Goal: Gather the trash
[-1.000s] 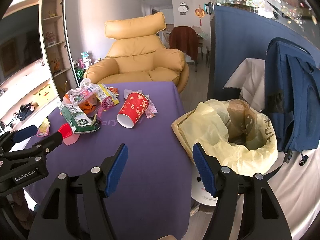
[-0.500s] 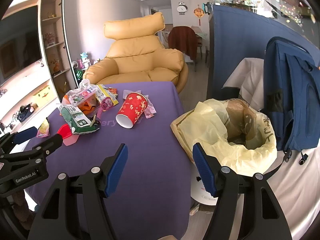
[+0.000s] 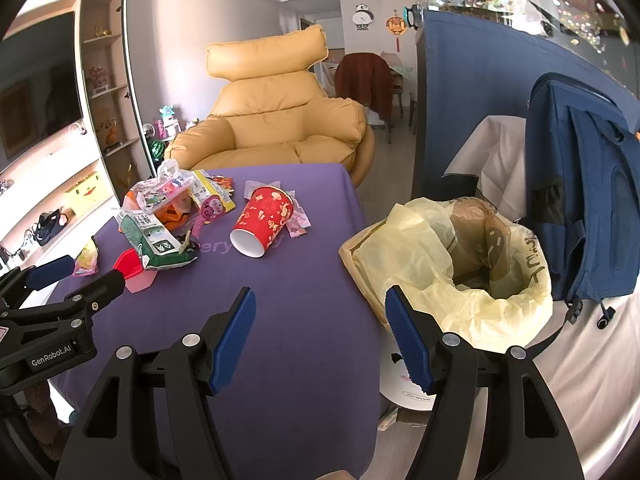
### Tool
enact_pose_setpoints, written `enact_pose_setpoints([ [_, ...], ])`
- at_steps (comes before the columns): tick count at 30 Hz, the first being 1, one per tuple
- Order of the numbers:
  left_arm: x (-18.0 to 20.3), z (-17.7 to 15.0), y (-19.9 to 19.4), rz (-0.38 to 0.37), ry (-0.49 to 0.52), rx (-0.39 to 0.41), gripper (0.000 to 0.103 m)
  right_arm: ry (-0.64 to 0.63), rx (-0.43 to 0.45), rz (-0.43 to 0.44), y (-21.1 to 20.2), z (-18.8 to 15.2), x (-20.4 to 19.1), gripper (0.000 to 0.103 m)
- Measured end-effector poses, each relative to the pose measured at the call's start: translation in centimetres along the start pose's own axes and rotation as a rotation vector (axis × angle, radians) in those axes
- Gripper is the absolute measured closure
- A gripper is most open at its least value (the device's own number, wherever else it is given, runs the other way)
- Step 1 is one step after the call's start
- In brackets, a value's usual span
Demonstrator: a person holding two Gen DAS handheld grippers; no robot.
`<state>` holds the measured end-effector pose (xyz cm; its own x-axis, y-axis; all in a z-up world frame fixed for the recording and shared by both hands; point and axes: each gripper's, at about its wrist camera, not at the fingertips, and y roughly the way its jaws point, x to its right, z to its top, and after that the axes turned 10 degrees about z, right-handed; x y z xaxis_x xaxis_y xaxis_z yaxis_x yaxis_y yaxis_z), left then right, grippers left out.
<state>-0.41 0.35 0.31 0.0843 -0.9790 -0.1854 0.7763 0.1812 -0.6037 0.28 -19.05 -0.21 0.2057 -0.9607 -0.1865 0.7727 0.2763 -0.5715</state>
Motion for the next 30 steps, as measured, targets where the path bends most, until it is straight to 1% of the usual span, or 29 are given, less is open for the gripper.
enact_pose_setpoints([
  [2, 0.45, 0.08, -0.21, -0.002, 0.003, 0.0, 0.021, 0.001, -0.001, 0.002, -0.05, -0.01, 0.03, 0.039],
  [26, 0.5, 0.09, -0.2, -0.003, -0.002, 0.0, 0.021, 0.002, 0.003, -0.004, 0.05, 0.21, 0.25, 0.039],
  [30, 0.05, 0.43, 0.28, -0.013, -0.03, -0.006, 0.021, 0.009, 0.0, -0.004, 0.24, 0.39, 0.39, 0.039],
])
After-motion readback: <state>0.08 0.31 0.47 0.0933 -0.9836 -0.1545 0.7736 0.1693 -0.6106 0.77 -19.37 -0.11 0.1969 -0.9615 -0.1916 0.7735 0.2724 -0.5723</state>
